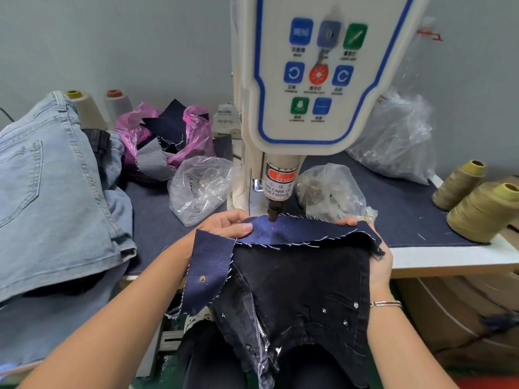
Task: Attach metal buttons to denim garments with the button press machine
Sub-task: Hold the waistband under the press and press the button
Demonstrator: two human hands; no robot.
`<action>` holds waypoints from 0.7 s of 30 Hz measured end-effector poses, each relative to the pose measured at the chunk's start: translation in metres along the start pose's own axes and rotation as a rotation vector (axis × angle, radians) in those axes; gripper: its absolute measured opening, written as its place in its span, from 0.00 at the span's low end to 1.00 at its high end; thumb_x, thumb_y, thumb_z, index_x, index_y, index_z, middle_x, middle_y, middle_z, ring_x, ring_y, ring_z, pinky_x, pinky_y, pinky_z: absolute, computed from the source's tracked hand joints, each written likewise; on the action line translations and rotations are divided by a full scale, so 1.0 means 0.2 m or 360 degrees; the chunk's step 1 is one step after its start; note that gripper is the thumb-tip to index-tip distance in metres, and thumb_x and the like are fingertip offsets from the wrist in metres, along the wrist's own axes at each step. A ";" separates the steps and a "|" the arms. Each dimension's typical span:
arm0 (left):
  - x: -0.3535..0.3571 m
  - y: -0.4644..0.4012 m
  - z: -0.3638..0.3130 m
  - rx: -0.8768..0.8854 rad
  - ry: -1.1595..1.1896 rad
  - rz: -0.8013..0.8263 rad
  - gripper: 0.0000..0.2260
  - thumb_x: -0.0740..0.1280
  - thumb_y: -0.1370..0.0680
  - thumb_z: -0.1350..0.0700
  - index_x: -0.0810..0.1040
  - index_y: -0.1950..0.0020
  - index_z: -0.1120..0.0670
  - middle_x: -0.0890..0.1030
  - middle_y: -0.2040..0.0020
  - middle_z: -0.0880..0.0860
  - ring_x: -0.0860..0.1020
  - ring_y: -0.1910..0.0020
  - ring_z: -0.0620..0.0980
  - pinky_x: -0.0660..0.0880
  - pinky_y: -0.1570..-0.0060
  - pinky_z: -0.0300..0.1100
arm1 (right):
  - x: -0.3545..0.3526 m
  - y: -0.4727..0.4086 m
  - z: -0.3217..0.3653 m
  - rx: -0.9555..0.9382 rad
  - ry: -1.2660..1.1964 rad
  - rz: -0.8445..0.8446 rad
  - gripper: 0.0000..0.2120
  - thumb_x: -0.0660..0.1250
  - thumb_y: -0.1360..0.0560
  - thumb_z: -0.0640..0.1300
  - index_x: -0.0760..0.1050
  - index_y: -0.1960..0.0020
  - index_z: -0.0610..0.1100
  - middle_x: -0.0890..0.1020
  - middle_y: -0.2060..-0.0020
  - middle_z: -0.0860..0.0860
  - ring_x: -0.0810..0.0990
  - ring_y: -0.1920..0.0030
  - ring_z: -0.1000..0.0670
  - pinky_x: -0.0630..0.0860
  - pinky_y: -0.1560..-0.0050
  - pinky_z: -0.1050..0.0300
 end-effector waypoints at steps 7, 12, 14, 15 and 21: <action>-0.02 0.03 -0.04 0.0151 0.0042 -0.0076 0.04 0.62 0.29 0.62 0.71 0.56 0.61 0.80 0.70 0.49 0.78 0.73 0.42 0.74 0.70 0.32 | 0.05 0.01 0.02 0.0102 -0.0094 0.0014 0.12 0.64 0.22 0.50 0.81 0.50 0.44 0.85 0.67 0.50 0.84 0.65 0.52 0.79 0.67 0.62; 0.02 0.02 -0.02 0.0087 -0.0009 -0.0001 0.04 0.63 0.28 0.62 0.73 0.55 0.61 0.81 0.68 0.49 0.78 0.71 0.42 0.75 0.68 0.33 | 0.01 0.03 0.02 0.0150 -0.0184 -0.0099 0.12 0.67 0.24 0.51 0.81 0.56 0.43 0.84 0.71 0.49 0.84 0.70 0.51 0.78 0.73 0.60; 0.03 0.01 -0.01 0.0043 -0.0084 0.0021 0.05 0.69 0.28 0.64 0.73 0.56 0.61 0.81 0.68 0.47 0.78 0.71 0.41 0.74 0.67 0.32 | -0.02 0.03 0.03 0.0128 -0.0278 -0.0170 0.15 0.69 0.25 0.49 0.82 0.68 0.44 0.81 0.75 0.50 0.81 0.75 0.53 0.75 0.78 0.63; 0.03 0.00 0.00 0.0023 -0.0098 0.0025 0.06 0.70 0.29 0.64 0.73 0.57 0.61 0.81 0.69 0.48 0.78 0.71 0.41 0.74 0.67 0.32 | -0.03 0.03 0.03 0.0132 -0.0321 -0.0199 0.17 0.69 0.26 0.49 0.80 0.72 0.45 0.79 0.78 0.51 0.79 0.77 0.54 0.74 0.78 0.64; 0.03 -0.01 0.01 -0.0070 -0.0060 0.0044 0.08 0.70 0.31 0.65 0.72 0.58 0.60 0.80 0.70 0.48 0.77 0.72 0.41 0.73 0.69 0.32 | -0.06 0.01 -0.01 0.0158 -0.0423 -0.0196 0.23 0.67 0.24 0.48 0.77 0.77 0.48 0.75 0.81 0.54 0.76 0.80 0.55 0.72 0.77 0.67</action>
Point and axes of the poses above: each hand's wrist, its own y-axis away from the middle knuckle, its own x-axis out of the palm, z = x × y, the point moved 7 cm from there along -y, towards the middle knuckle
